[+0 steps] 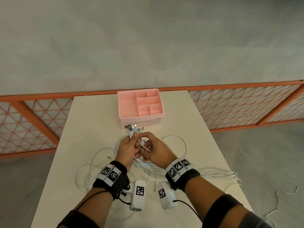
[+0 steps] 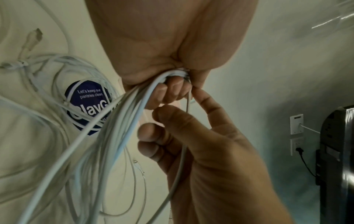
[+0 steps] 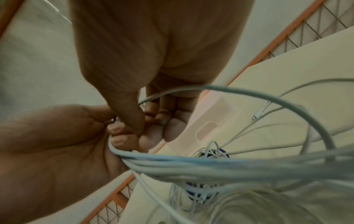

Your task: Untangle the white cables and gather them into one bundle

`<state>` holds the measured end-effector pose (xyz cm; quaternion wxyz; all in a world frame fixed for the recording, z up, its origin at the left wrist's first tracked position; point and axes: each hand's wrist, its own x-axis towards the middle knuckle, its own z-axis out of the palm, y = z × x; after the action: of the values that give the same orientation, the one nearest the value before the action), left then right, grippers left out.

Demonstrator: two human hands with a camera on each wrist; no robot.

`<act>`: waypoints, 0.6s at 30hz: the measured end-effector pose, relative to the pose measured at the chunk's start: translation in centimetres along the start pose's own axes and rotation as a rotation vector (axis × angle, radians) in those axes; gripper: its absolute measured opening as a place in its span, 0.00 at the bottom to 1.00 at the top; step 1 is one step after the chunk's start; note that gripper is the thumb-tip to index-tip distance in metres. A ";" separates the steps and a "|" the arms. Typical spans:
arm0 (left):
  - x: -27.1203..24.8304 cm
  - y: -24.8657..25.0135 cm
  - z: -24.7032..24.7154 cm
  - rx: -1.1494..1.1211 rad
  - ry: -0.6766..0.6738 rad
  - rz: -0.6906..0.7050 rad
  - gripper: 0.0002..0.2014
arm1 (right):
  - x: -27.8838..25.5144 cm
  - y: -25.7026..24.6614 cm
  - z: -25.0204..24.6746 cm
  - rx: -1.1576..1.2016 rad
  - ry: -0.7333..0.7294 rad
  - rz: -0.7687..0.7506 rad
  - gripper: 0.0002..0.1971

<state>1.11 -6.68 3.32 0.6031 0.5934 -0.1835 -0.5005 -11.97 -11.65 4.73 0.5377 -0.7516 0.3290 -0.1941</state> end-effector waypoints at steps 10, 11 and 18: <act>0.0 1.2 -0.8 -0.165 0.052 -0.025 0.15 | -0.5 2.2 -0.6 -0.033 0.115 0.072 0.19; 0.1 1.6 -1.4 -0.227 0.073 -0.020 0.14 | -0.5 3.3 -1.2 -0.108 0.136 0.118 0.13; 0.6 3.2 -3.3 -0.448 0.058 0.021 0.14 | -1.9 9.6 -4.5 -0.391 0.147 0.408 0.06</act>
<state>5.26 -6.12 5.22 0.7300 0.4568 -0.0564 -0.5052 -18.97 -15.35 -2.55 0.3854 -0.7431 0.5427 -0.0688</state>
